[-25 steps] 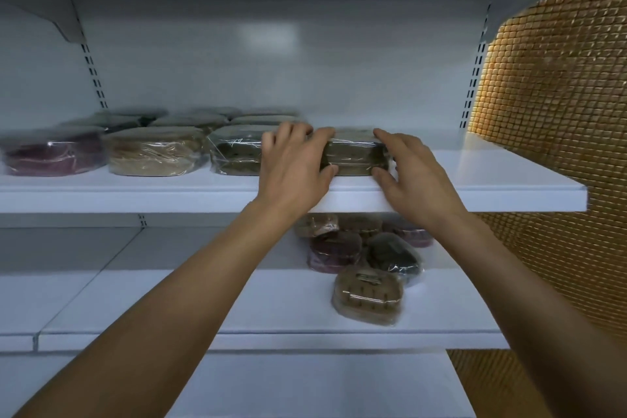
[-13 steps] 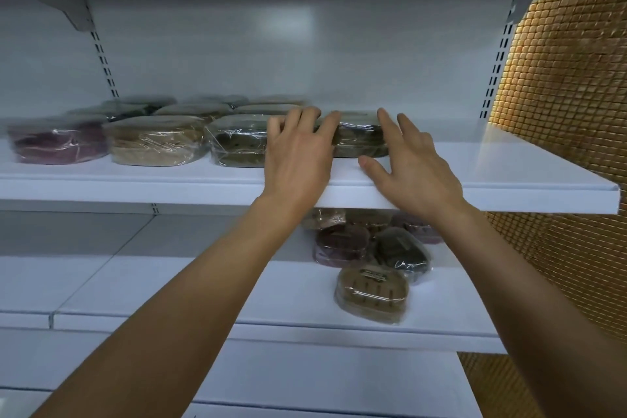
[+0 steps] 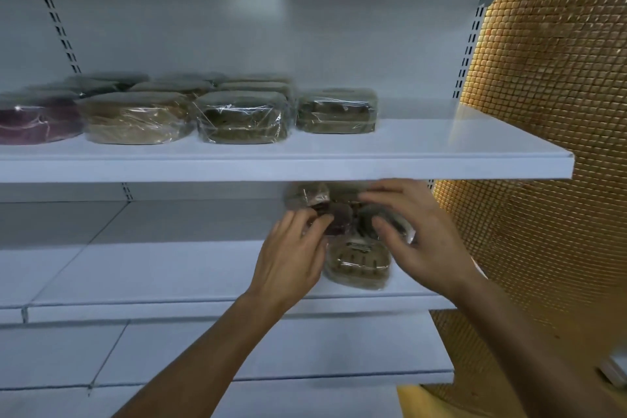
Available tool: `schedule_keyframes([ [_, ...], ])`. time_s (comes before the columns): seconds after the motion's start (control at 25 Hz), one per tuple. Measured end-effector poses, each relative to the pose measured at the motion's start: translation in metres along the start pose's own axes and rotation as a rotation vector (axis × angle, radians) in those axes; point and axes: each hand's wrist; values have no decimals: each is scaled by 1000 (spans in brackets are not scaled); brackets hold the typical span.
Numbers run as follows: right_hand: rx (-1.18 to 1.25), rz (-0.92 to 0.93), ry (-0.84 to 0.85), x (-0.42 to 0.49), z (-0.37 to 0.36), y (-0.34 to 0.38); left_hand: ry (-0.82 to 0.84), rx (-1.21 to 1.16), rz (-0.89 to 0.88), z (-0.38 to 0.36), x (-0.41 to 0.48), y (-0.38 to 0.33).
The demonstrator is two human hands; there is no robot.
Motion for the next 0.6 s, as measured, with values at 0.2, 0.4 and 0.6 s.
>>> schedule_keyframes([
  [0.2, -95, -272, 188, -42, -21, -47, 336, -12, 58, -45, -13, -5],
  [0.4, -128, -580, 391, -73, -54, -85, 594, -50, 111, -74, -13, -19],
  [0.6, -142, -644, 392, -82, -79, -109, 696, -139, 162, -101, -12, -27],
])
Point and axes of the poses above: each hand's wrist, its own x-axis towards the middle knuckle, its own z-axis out of the back of the hand, y = z × x, and after that the axes turned 11 degrees about x, right-handed
